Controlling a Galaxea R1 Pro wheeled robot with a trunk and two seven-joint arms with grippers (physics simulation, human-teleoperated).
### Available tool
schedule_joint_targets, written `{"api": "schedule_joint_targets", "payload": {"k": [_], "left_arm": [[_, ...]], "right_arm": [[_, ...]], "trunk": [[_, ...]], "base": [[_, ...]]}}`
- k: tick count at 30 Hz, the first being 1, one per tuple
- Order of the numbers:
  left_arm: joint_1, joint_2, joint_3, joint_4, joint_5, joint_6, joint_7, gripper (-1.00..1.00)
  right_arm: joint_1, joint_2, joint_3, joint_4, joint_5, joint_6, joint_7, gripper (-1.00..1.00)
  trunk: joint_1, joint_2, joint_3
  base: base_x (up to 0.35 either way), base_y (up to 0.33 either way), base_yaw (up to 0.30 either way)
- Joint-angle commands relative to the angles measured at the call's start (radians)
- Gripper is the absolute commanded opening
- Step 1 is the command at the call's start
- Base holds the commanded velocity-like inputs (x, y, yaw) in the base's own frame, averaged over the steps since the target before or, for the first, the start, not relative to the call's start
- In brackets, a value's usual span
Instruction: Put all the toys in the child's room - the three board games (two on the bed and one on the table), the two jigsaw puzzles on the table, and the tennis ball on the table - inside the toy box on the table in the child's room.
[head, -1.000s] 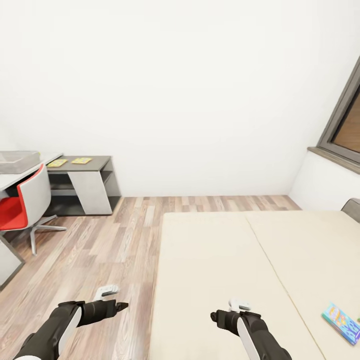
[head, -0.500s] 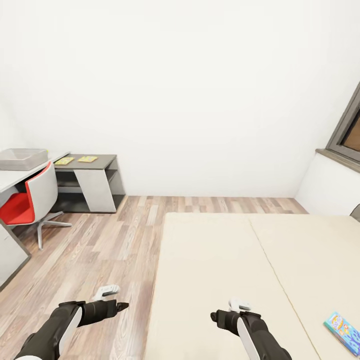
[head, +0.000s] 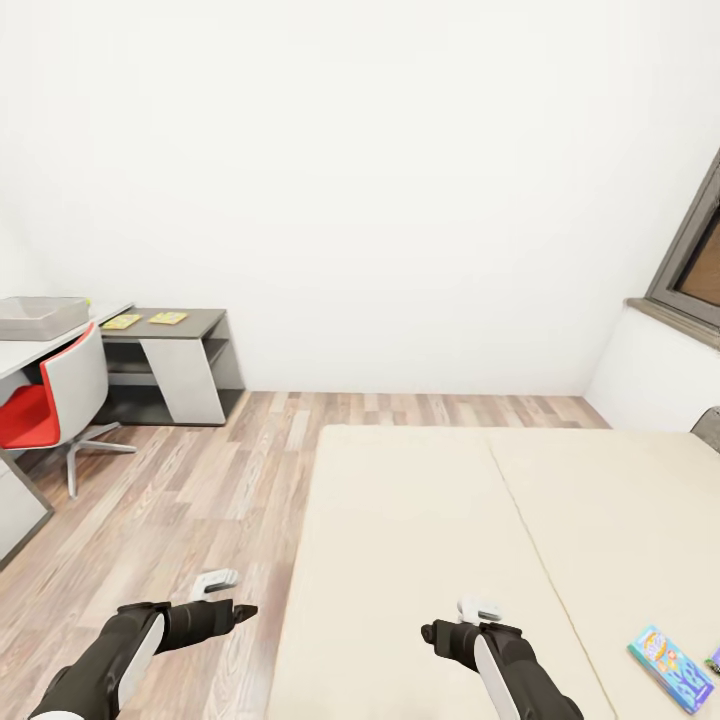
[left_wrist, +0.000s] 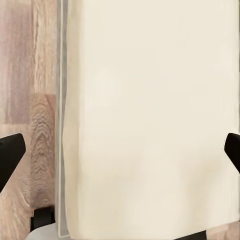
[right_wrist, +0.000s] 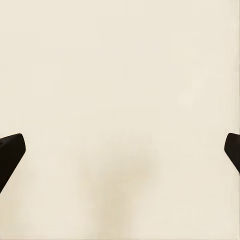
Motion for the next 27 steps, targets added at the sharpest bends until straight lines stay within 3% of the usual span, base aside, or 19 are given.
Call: {"api": "schedule_joint_targets", "payload": {"k": [1, 14, 27], "left_arm": [[-0.001, 0.0, 0.002, -0.001, 0.009, 0.009, 0.0, 1.0], [0.0, 0.0, 0.002, -0.001, 0.009, 0.009, 0.0, 1.0], [-0.001, 0.0, 0.002, -0.001, 0.009, 0.008, -0.001, 1.0]], "right_arm": [[-0.001, 0.001, -0.003, -0.001, -0.008, 0.004, -0.002, 1.0], [-0.001, 0.001, -0.003, -0.001, -0.008, 0.004, -0.002, 1.0], [-0.001, 0.001, -0.003, -0.001, -0.008, 0.004, -0.002, 1.0]], "trunk": [[0.001, -0.002, -0.002], [0.001, -0.002, -0.002], [0.001, -0.002, -0.002]], "base": [[0.0, -0.229, 0.0], [0.0, -0.25, 0.0], [0.0, -0.046, 0.0]]}}
